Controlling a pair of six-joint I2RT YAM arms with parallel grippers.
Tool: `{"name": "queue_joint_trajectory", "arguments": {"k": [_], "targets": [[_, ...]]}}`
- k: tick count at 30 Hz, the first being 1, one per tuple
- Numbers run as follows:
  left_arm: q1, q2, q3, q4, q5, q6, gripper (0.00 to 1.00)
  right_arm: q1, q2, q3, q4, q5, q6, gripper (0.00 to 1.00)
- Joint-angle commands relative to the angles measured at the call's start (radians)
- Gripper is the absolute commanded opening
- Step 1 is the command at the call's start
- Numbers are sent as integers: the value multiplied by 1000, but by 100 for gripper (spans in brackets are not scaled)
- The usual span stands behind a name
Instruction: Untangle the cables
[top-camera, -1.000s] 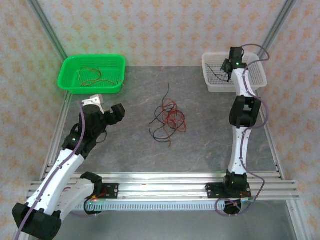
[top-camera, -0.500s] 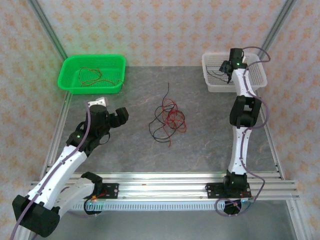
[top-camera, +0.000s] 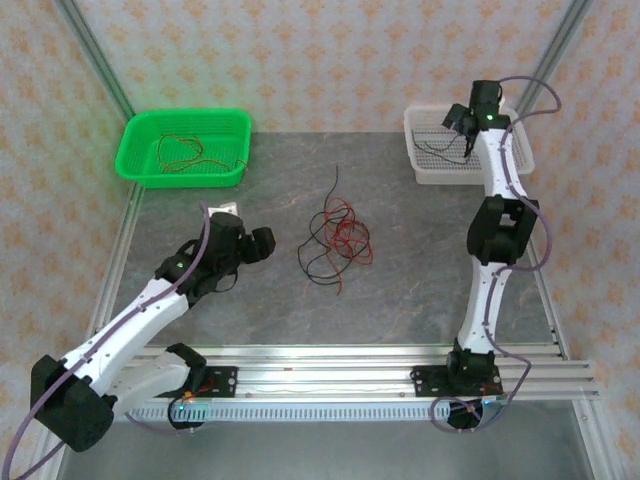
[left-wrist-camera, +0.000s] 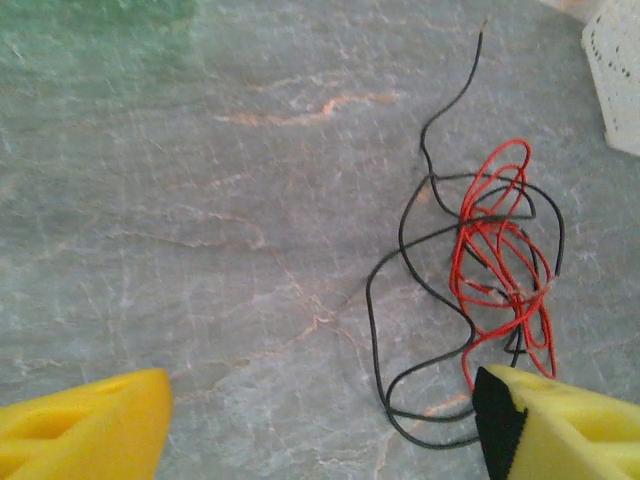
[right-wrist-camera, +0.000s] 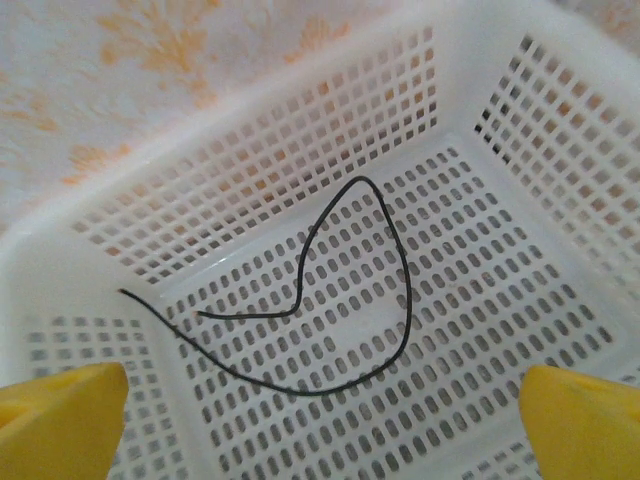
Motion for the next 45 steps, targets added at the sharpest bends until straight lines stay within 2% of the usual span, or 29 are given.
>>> {"name": "queue_joint_trajectory", "arguments": {"k": [1,6,15,20,26,32,36,43,45], "targets": [[-43,47,-23,35,6,-24,77,-7,-132,-75,8,13,9,99],[-100,153,-51,118,55,-37,70,-1,-292,-234,63,-21,7,97],[-163,361,-44,301,95,-55,64,47,-540,-481,113,-73,-24,91],[-171,467,-16,356,80,-47,62,96,-674,-627,151,-88,-32,89],[-171,578,29,386,-7,-25,52,136,-807,-793,187,-119,-21,86],[-170,637,46,452,-36,-25,44,158,-943,-964,224,-134,10,84],[-170,671,56,465,-65,-20,33,175,-1023,-1078,244,-165,44,82],[-170,669,90,442,-114,-1,1,211,-1158,-1258,261,-217,91,80],[-170,647,114,413,-134,7,0,241,-1182,-1294,265,-232,99,80]]}}
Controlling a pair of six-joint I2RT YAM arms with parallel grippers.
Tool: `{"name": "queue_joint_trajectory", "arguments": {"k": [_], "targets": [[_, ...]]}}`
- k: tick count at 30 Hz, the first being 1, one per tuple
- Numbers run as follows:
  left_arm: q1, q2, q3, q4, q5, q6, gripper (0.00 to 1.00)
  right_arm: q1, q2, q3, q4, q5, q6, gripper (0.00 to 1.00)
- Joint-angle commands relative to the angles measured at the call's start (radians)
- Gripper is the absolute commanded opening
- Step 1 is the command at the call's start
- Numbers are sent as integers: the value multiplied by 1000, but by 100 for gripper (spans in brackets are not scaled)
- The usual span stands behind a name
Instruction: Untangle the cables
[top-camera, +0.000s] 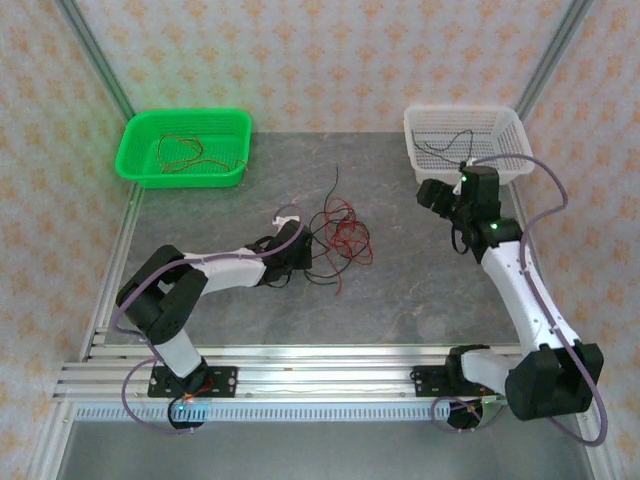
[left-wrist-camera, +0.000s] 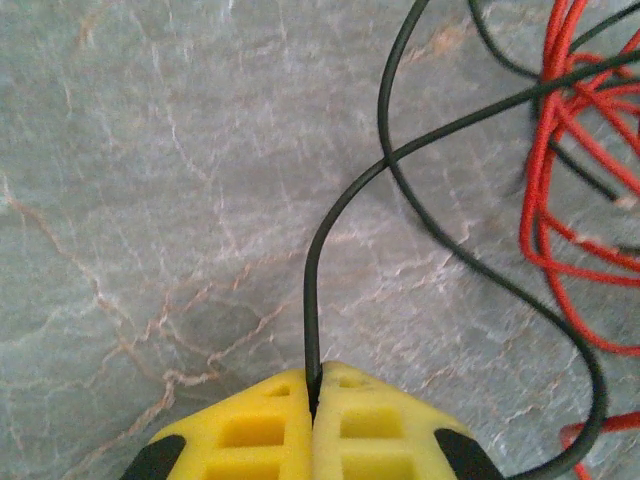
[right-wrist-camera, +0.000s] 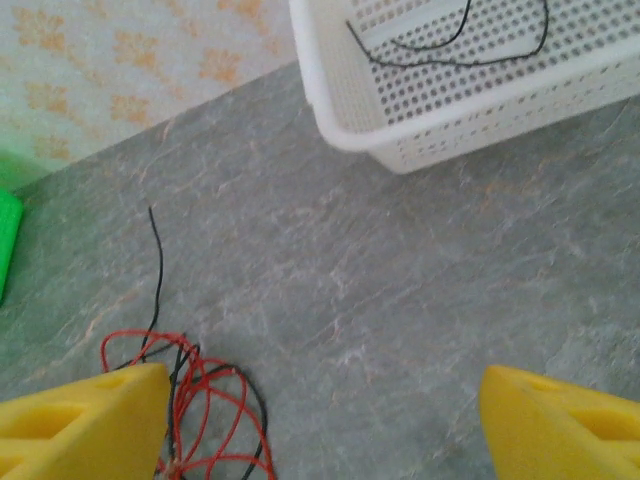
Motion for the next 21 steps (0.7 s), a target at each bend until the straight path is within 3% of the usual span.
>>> {"name": "queue_joint_trajectory", "arguments": {"k": [1,10,21], "targets": [[-4,-45,67,-44,-74,46,0,53,-54,-47,36,-39,37,80],[-11,-236,233,-249,-118,139,0,287,-46,-182,188,-111,108,78],[-20,-305,374,-344,-81,202,0,371,36,-241,457,-262,210,77]]}}
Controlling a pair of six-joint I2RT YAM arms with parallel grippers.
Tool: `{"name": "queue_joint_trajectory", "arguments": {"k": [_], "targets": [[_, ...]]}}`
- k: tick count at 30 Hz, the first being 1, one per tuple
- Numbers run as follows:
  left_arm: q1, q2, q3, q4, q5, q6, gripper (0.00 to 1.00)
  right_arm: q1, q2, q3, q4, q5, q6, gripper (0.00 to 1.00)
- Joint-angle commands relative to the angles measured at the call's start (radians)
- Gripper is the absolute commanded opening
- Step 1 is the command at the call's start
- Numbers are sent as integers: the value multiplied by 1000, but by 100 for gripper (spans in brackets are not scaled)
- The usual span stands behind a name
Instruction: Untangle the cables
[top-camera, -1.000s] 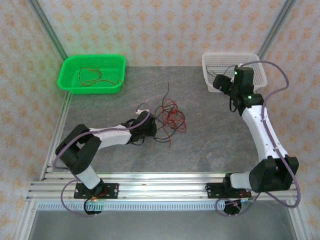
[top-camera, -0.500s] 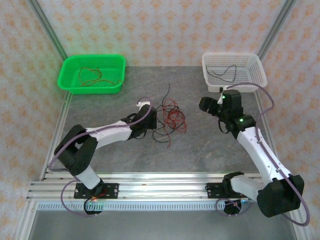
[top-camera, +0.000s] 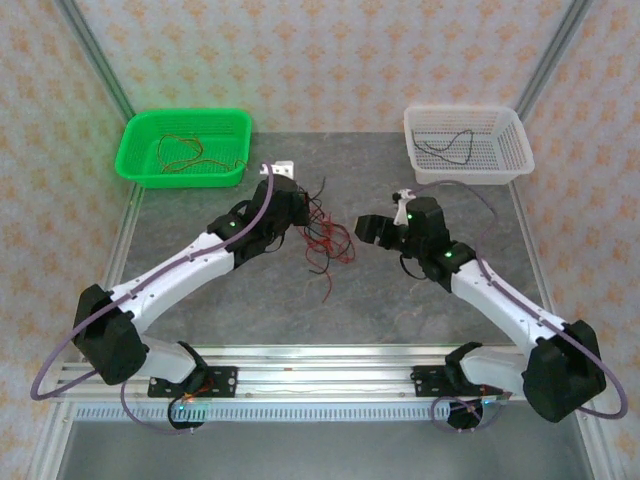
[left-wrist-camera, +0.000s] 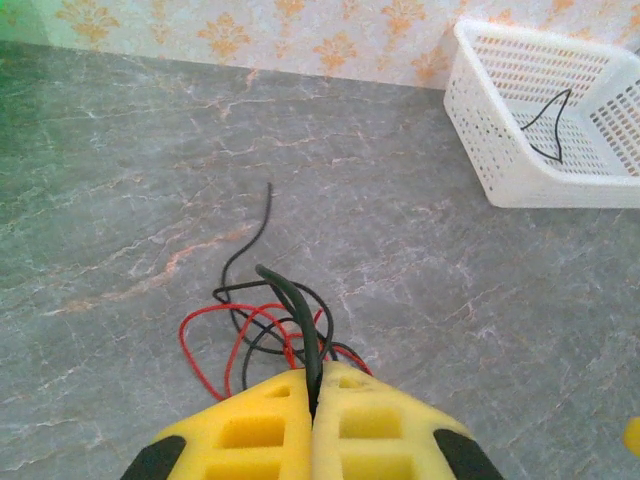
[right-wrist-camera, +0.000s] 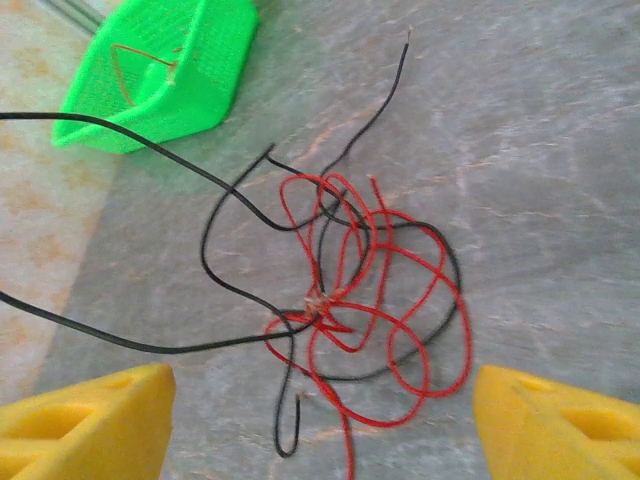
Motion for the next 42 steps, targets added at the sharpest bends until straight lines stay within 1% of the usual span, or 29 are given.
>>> {"name": "queue_joint_trajectory", "arguments": {"k": [1,6,10,15,21,31,36,42], "targets": [[-16,-15,62,-70,3,40,0,20,15,-3,141,-68,73,77],[-26,-6,136,-99,14,62,0,42,114,40,184,-90,177,68],[-38,8,193,-124,15,80,0,85,190,94,215,-115,221,68],[-51,23,240,-140,23,94,0,148,285,194,217,-110,216,67],[-64,28,273,-146,29,102,0,174,390,281,198,-90,199,67],[-90,18,381,-182,19,133,0,174,580,390,113,117,110,66],[-100,-1,398,-184,11,136,0,173,672,440,77,222,78,62],[-104,-29,430,-200,-17,151,0,171,739,414,101,250,88,61]]}}
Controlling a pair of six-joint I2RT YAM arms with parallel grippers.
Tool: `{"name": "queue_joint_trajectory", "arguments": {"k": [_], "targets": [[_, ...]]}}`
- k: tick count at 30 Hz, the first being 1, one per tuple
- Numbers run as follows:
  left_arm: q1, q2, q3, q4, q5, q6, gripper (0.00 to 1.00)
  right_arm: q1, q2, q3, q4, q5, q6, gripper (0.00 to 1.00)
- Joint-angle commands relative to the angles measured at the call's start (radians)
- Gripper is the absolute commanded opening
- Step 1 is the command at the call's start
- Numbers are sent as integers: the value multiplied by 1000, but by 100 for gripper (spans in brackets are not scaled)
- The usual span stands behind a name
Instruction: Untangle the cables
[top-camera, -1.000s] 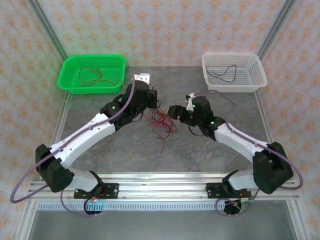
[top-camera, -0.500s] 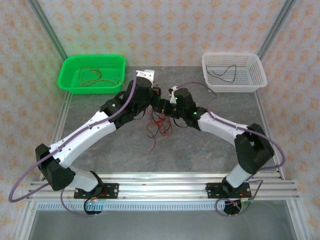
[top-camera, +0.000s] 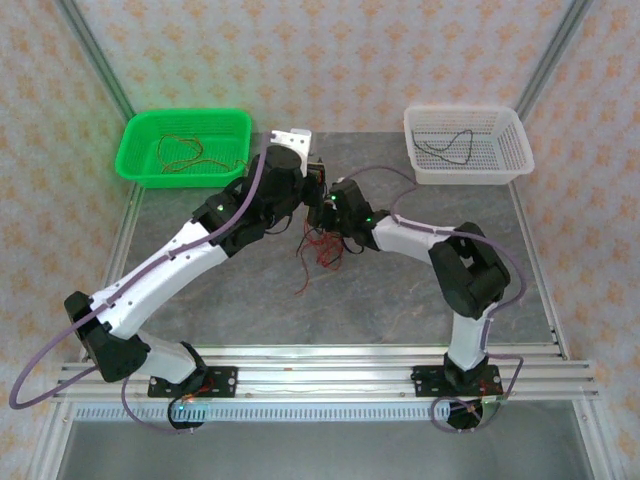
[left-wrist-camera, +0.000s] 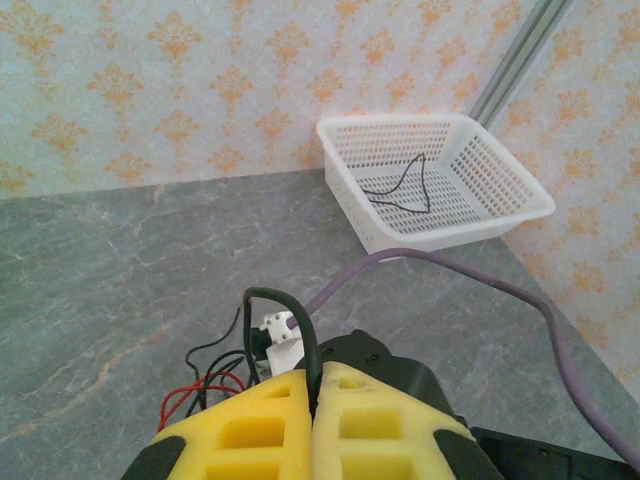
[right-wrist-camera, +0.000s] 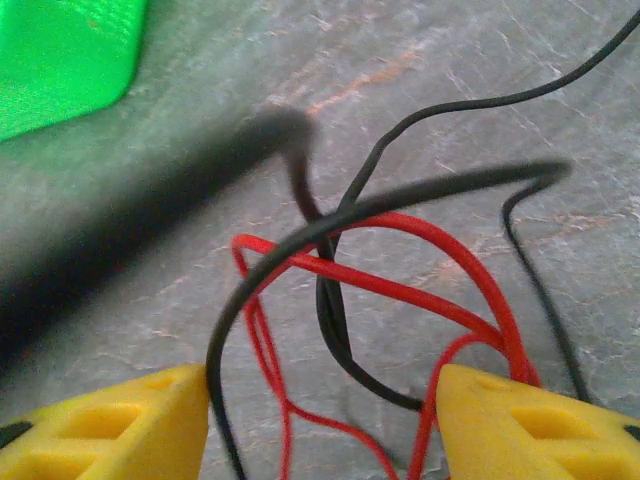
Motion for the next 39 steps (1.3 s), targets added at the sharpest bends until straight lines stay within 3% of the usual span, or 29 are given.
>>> {"name": "queue_joint_trajectory", "arguments": {"k": [1,20,28,39], "targets": [[-7,-52,68,-17,-41,30,0,-1,30,-17,3,62,-16,60],[-8,-64,275,-79,-157,124,0,-50,-14,-155,65,25,-17,62],[-8,-53,225,-65,-202,125,0,-50,-303,-217,32,3,-178,73],[-7,-7,159,-43,-119,139,0,-48,-752,-266,-81,-33,-648,77]]}}
